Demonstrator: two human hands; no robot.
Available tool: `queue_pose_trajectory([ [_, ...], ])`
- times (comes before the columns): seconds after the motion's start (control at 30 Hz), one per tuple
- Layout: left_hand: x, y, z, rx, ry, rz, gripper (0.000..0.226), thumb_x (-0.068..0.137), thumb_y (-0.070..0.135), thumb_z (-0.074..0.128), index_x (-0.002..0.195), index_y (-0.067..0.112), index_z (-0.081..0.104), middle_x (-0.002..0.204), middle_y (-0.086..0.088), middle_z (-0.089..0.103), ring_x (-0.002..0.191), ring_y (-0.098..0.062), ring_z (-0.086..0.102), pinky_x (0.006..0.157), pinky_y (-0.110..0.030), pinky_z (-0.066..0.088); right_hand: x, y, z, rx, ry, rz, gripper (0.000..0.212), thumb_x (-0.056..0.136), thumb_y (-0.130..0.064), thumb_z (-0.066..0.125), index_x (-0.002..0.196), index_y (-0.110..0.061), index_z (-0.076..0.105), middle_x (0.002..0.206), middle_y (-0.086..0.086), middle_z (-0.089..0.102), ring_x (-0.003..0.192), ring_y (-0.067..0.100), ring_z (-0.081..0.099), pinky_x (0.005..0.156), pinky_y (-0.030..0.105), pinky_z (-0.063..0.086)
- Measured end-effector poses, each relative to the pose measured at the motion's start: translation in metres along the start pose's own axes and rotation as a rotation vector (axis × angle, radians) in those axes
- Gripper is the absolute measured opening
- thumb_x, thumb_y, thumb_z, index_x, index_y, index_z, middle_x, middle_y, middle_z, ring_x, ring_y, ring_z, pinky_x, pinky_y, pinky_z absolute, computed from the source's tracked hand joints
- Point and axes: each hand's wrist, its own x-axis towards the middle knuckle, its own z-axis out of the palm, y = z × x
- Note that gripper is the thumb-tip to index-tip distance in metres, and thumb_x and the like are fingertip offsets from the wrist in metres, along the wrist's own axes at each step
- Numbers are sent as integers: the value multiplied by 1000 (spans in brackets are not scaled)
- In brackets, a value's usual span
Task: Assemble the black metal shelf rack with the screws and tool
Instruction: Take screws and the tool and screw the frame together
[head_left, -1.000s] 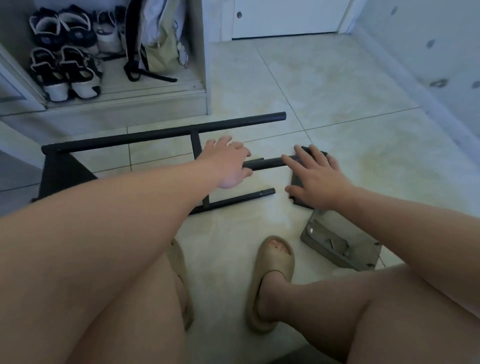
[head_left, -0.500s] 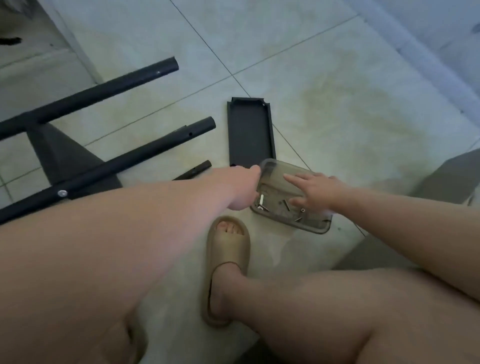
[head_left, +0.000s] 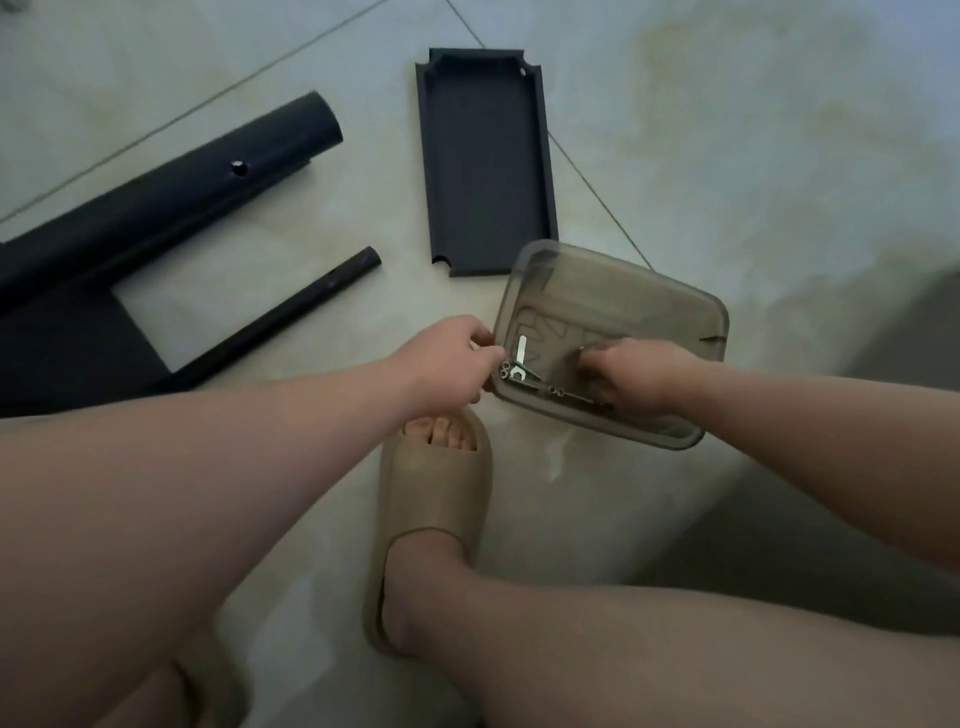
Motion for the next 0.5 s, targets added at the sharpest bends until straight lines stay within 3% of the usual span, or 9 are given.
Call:
queue_pose_trajectory([
  [0.1, 3, 1, 1, -49, 23, 28, 15, 101, 23, 52, 109, 12, 58, 86, -7, 73, 72, -19, 71, 71, -34, 55, 4, -4, 12, 40, 108, -102, 30, 98, -32, 58, 126, -21, 54, 129, 4, 60, 113, 30, 61, 85, 40, 53],
  [0.33, 5, 0, 3, -84, 32, 45, 6, 99, 23, 53, 101, 18, 55, 80, -4, 73, 73, -19, 72, 74, -33, 54, 28, -26, 19, 70, 210, -167, 23, 99, -26, 56, 120, -17, 56, 125, 7, 60, 106, 36, 64, 73, 39, 46],
  [0.5, 2, 2, 2, -84, 27, 29, 8, 100, 26, 53, 104, 18, 56, 90, -7, 74, 79, -21, 73, 71, -31, 53, 29, -25, 15, 77, 213, -163, 20, 97, -20, 54, 116, -15, 59, 123, 8, 61, 106, 36, 63, 70, 33, 37],
])
